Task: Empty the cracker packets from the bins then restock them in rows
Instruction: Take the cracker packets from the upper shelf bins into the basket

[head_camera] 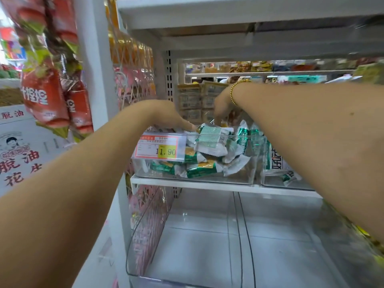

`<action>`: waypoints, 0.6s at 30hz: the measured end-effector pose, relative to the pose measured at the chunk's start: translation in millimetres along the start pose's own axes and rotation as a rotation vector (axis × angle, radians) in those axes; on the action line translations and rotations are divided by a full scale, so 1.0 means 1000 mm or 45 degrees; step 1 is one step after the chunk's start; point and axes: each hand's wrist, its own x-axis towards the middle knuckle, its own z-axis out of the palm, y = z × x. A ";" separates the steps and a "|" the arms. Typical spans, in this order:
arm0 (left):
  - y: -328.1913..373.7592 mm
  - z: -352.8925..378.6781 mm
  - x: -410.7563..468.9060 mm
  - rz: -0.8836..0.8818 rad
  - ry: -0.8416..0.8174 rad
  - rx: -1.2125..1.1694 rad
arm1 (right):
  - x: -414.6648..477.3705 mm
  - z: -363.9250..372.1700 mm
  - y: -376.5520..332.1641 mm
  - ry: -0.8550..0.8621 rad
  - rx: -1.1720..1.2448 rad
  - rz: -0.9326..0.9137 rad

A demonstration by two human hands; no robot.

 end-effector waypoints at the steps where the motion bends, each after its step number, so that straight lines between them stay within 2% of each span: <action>1: -0.001 0.000 0.002 -0.002 -0.015 -0.018 | -0.004 0.001 0.001 0.015 -0.025 0.016; 6: 0.000 -0.001 -0.004 0.047 0.098 -0.177 | -0.011 0.003 -0.001 0.187 -0.057 -0.070; 9: 0.004 0.000 -0.014 0.082 0.250 -0.250 | -0.019 0.003 -0.003 0.459 -0.009 -0.097; 11: 0.008 0.000 -0.028 0.104 0.445 -0.404 | -0.028 0.004 -0.001 0.704 0.066 -0.111; 15: 0.015 0.009 -0.081 0.193 1.039 -0.568 | -0.062 0.012 0.006 1.115 0.453 -0.118; 16: 0.018 0.015 -0.099 0.237 1.118 -0.596 | -0.074 0.015 0.007 1.172 0.575 -0.121; 18: 0.021 0.033 -0.130 0.259 1.148 -0.739 | -0.102 0.024 0.009 1.182 0.853 -0.164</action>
